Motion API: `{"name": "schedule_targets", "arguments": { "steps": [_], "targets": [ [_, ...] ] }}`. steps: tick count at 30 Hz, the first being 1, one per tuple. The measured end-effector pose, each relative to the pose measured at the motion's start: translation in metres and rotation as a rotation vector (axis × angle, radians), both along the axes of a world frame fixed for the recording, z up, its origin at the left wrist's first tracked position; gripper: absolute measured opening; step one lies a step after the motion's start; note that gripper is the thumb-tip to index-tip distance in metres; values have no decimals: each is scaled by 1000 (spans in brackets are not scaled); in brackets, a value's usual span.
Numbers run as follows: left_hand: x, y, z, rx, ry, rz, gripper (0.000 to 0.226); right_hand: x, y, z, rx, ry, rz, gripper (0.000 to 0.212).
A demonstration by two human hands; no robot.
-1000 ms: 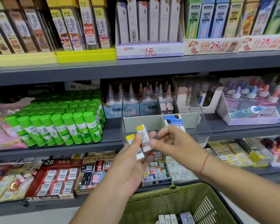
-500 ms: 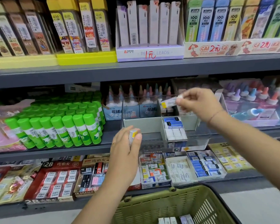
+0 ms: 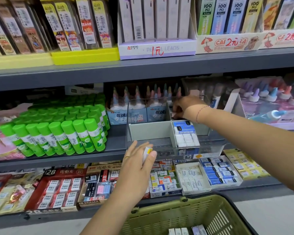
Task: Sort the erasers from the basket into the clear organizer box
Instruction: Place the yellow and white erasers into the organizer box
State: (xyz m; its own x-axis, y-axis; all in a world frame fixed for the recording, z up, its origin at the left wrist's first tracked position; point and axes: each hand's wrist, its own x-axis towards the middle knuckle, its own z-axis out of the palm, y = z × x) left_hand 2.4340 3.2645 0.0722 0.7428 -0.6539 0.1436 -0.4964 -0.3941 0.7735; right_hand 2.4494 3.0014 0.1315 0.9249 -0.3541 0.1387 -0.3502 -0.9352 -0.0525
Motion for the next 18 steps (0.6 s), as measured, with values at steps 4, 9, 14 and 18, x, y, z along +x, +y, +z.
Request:
{"name": "schedule_targets", "arguments": {
  "steps": [4,9,14,18],
  "targets": [
    [2,-1,-1,-3,-7,-9,36,2,-1,-6,10,-34,-8,17],
    [-1,0,7,-78,119,24,29,0,-4,3,71,-11,24,19],
    [-8,0,26,-363,327,183,48,-39,32,19,232,-370,44,22],
    [-8,1,36,-503,513,223,54,-87,113,5,1034,-421,170,24]
  ]
}}
